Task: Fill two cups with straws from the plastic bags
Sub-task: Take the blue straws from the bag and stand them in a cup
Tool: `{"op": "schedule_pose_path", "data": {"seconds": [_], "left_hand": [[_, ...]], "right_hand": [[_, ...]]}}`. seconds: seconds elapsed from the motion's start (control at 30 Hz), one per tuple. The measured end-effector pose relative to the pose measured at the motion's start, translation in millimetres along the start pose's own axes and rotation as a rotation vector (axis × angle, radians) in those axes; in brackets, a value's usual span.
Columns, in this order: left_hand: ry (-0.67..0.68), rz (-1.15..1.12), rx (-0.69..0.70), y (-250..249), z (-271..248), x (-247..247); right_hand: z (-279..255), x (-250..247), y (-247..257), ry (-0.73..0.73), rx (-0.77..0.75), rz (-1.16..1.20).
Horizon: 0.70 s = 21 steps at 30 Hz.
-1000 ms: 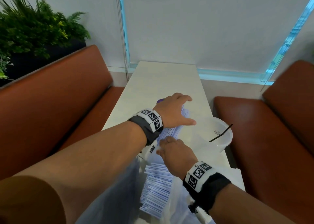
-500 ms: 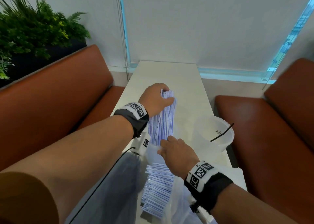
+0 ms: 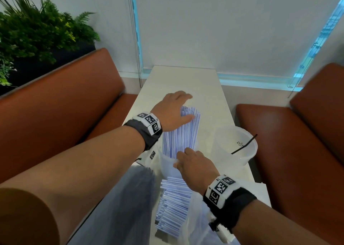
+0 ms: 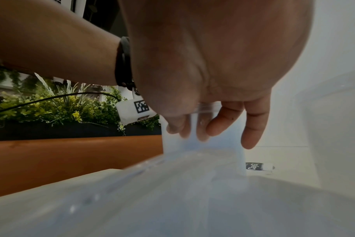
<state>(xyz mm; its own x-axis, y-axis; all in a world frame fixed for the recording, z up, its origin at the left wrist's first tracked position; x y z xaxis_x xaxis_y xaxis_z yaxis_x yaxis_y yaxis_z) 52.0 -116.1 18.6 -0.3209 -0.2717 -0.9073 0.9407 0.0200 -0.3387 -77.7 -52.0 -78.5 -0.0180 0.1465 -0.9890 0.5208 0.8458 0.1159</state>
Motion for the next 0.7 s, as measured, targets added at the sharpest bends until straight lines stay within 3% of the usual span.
{"op": "schedule_pose_path", "data": {"seconds": [0.13,0.43,0.53,0.6,0.63,0.7], "left_hand": [[0.136,0.152,0.034,-4,-4,9],[-0.12,-0.135,-0.044,-8,-39,-67],[-0.323,-0.178,-0.044,-9,-72,-91],[-0.435,-0.17,-0.007,-17,-99,-102],[-0.442,-0.173,0.014,-23,-111,-101],[-0.337,-0.201,0.035,-39,-128,-81]], "right_hand": [[0,0,0,0.011,0.003,-0.009],[-8,-10,0,-0.003,0.007,0.016],[-27,-44,3,-0.335,-0.032,0.097],[-45,-56,-6,-0.511,0.044,0.099],[-48,-47,-17,-0.468,0.138,0.099],[-50,-8,-43,-0.161,0.374,0.043]]}}
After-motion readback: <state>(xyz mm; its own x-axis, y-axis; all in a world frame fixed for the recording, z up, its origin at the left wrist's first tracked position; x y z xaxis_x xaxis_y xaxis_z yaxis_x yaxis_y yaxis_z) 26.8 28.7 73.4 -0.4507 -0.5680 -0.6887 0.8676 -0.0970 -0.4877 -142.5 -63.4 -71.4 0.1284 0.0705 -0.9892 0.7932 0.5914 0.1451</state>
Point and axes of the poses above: each hand's wrist, its own z-axis towards the middle knuckle, its own x-axis out of the palm, y = z × x, the point moved 9 cm from there along z, towards the middle knuckle, and after that the axes turned 3 degrees about -z, right-handed, at the moved point
